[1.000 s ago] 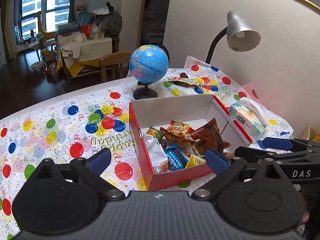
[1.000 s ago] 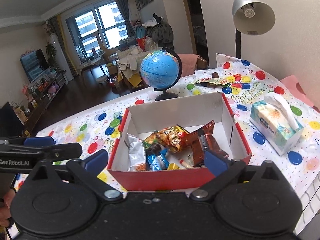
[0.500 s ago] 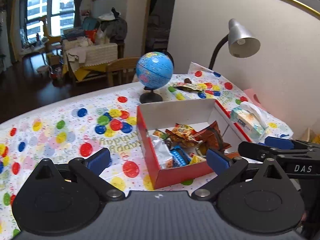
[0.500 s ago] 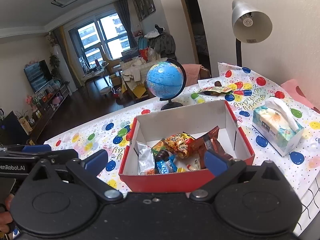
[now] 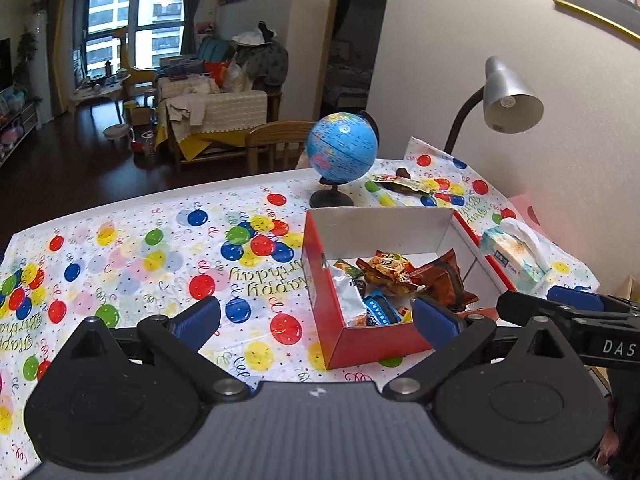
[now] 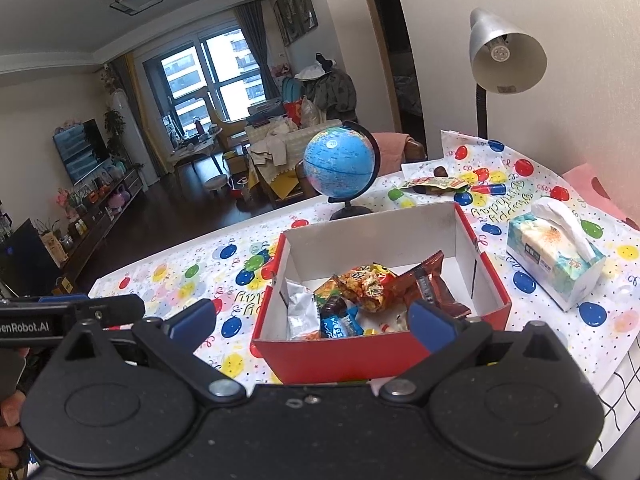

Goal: Organize snacks

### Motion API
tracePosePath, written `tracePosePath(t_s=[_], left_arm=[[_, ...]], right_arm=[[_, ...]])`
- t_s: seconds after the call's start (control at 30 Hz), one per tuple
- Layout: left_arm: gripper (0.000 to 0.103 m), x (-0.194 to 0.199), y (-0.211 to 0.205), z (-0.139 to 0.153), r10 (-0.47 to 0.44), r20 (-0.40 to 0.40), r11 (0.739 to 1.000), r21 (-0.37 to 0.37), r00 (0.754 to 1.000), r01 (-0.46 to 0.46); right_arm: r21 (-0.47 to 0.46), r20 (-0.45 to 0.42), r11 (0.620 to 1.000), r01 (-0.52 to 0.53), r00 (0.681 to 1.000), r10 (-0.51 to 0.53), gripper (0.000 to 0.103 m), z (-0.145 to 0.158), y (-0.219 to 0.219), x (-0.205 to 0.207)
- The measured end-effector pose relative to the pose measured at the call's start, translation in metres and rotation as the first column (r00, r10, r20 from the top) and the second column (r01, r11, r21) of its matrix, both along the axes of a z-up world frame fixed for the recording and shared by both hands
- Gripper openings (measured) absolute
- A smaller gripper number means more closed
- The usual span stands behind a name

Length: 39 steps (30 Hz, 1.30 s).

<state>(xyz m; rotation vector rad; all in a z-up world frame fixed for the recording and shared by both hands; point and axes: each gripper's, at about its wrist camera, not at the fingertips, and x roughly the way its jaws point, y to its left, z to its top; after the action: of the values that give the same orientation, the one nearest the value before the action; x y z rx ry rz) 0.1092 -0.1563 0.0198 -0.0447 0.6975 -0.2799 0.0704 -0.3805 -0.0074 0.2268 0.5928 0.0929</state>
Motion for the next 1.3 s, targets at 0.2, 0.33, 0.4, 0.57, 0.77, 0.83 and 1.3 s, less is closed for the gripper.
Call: tracePosePath(t_s=[0.2, 0.33, 0.4, 0.57, 0.77, 0.83, 1.3], left_arm=[[0.103, -0.003, 0.002, 0.001, 0.018, 0.000, 1.000, 0.009, 1.000, -0.018], [0.103, -0.004, 0.000, 0.002, 0.015, 0.011, 1.000, 0.014, 1.000, -0.015], [0.103, -0.005, 0.000, 0.003, 0.009, 0.015, 1.000, 0.013, 1.000, -0.010], [0.103, -0.004, -0.004, 0.003, -0.009, 0.020, 1.000, 0.009, 1.000, 0.009], [0.103, -0.004, -0.008, 0.003, -0.027, 0.022, 1.000, 0.001, 0.999, 0.027], [0.103, -0.004, -0.009, 0.003, -0.031, 0.026, 1.000, -0.003, 0.999, 0.031], [0.103, -0.003, -0.017, 0.001, -0.067, 0.019, 0.998, -0.017, 0.998, 0.067]], right_arm=[[-0.003, 0.014, 1.000, 0.008, 1.000, -0.008, 0.103, 0.002, 0.004, -0.004], [-0.012, 0.019, 1.000, 0.026, 1.000, -0.025, 0.103, 0.002, 0.006, -0.007], [-0.020, 0.023, 0.999, 0.034, 0.999, -0.034, 0.103, 0.002, 0.007, -0.009], [-0.046, 0.035, 0.997, 0.067, 0.997, -0.066, 0.103, 0.004, 0.008, -0.010], [-0.050, 0.034, 0.996, 0.079, 0.996, -0.078, 0.103, 0.004, 0.003, -0.010], [-0.048, 0.031, 0.995, 0.083, 0.996, -0.082, 0.103, 0.004, 0.002, -0.010], [-0.052, 0.027, 0.993, 0.103, 0.994, -0.102, 0.103, 0.005, -0.002, -0.014]])
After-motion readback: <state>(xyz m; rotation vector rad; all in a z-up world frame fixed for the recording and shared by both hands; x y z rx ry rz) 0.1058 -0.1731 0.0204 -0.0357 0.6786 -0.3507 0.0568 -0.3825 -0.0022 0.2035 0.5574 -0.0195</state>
